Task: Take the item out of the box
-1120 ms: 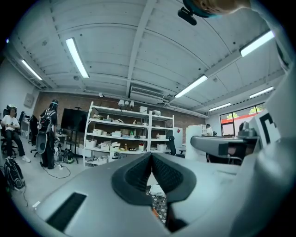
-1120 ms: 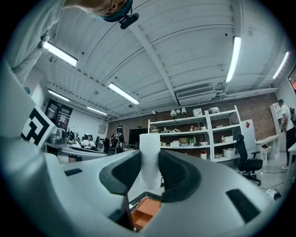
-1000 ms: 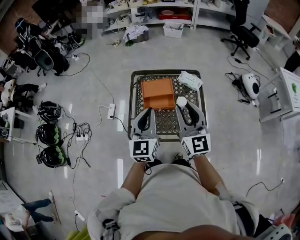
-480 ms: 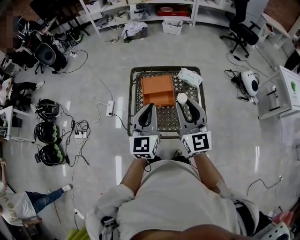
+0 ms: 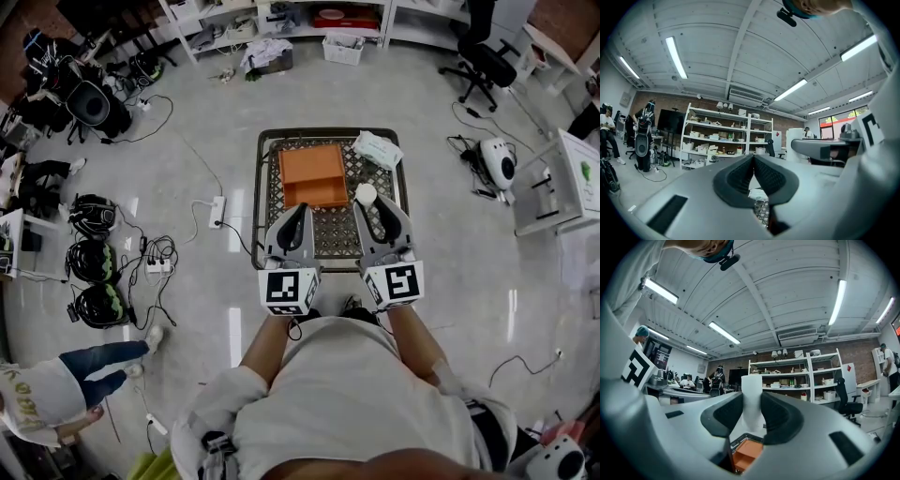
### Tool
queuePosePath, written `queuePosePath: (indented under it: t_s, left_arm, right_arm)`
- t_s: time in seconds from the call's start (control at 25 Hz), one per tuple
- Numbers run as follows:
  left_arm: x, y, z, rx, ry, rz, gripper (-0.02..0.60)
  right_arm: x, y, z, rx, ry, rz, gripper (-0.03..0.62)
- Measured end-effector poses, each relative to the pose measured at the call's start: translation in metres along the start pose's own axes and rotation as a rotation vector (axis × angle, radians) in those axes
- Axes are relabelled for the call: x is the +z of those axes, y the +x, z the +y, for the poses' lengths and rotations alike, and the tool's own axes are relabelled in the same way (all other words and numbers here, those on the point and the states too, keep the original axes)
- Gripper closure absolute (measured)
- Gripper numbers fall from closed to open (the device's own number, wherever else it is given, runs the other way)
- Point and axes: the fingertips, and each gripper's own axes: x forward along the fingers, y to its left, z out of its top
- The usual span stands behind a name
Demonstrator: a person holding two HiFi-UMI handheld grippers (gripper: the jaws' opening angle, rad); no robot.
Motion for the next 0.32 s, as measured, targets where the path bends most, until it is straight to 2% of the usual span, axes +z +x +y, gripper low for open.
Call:
queuePosePath:
  t_s: [0.32]
  left_arm:
    - [0.0032,-0.0001,-0.0055,0.005,0.003,0.008,0.572]
  right_arm:
    - [0.0013,-0.0041,-0.004,0.001,0.005,0.007,0.476]
